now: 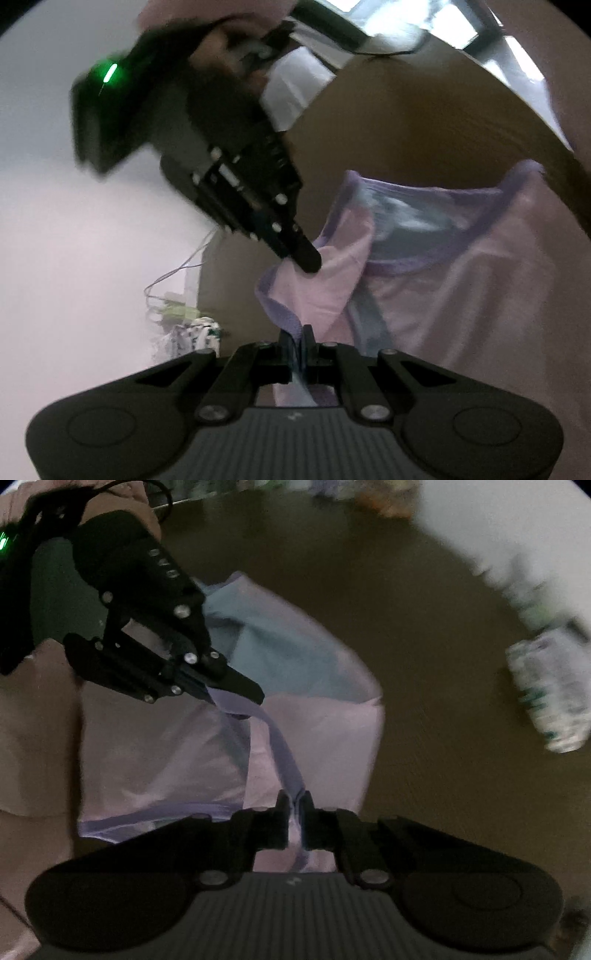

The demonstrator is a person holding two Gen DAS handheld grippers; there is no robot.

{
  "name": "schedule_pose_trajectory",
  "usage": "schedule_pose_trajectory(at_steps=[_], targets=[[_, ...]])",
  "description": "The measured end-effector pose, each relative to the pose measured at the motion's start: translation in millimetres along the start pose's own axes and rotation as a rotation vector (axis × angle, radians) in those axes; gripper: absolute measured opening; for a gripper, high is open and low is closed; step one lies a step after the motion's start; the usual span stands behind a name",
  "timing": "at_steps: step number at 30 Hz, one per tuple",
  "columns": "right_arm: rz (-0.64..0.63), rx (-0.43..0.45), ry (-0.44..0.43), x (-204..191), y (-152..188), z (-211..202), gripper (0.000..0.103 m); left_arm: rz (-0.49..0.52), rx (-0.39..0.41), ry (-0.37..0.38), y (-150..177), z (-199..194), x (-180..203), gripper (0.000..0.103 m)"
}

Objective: Fold clothes

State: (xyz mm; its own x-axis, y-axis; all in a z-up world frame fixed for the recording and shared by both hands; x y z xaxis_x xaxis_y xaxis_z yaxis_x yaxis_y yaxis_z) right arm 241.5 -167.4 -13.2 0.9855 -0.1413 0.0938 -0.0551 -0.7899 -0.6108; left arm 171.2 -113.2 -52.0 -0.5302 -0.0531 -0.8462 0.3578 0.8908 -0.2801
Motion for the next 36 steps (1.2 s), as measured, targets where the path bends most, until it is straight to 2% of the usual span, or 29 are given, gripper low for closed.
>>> schedule_pose_trajectory(at_steps=[3,7,9,14,15,16,19,21,26,28,29,31,33,36], targets=[[0.019,0.059,0.094,-2,3,-22,0.005,-0.016,0.019,-0.037,-6,4,-13,0.003],[0.051,0.093,0.112,-14,13,-37,0.005,0.029,0.016,-0.052,-12,9,-14,0.003],[0.040,0.105,0.162,-22,16,-37,0.005,0.003,-0.001,-0.015,-11,11,-10,0.005],[-0.053,0.119,0.360,-42,21,-22,0.005,-0.273,0.004,0.098,-13,3,-22,0.013],[-0.075,0.117,0.394,-46,22,-19,0.005,-0.336,0.009,0.113,-13,1,-28,0.021],[-0.097,0.113,0.426,-50,23,-16,0.005,-0.384,0.014,0.119,-14,-1,-35,0.025],[-0.159,0.092,0.484,-60,26,-5,0.005,-0.497,0.035,0.146,-18,-3,-52,0.025],[-0.172,0.113,0.478,-69,25,-2,0.005,-0.543,0.050,0.160,-23,-3,-60,0.025],[-0.213,0.140,0.545,-80,18,-1,0.005,-0.574,0.053,0.232,-35,7,-55,0.025],[-0.231,0.144,0.562,-82,18,-2,0.005,-0.574,0.034,0.230,-34,12,-51,0.025],[-0.243,0.145,0.570,-84,17,-2,0.005,-0.573,0.025,0.228,-34,15,-49,0.022],[-0.275,0.137,0.581,-89,18,-1,0.005,-0.575,0.016,0.228,-34,18,-46,0.002],[-0.288,0.134,0.582,-92,19,0,0.005,-0.581,0.018,0.230,-34,18,-44,0.001],[-0.266,0.139,0.577,-91,20,-4,0.016,-0.467,0.032,0.172,-39,16,-38,0.001]])
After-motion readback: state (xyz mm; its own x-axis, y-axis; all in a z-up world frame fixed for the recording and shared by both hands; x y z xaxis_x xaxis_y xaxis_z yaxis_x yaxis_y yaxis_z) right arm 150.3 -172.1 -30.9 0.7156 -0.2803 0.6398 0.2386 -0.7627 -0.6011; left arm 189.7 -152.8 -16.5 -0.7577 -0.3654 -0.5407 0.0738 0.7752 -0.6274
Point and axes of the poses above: each gripper's, at about its wrist camera, not at the fingertips, and z roughly the way its jaws point, x to its right, y to its underside, the point moved 7 cm from there along z, roughly the way its jaws point, and after that the axes turned 8 degrees about x, right-handed, at the moved point
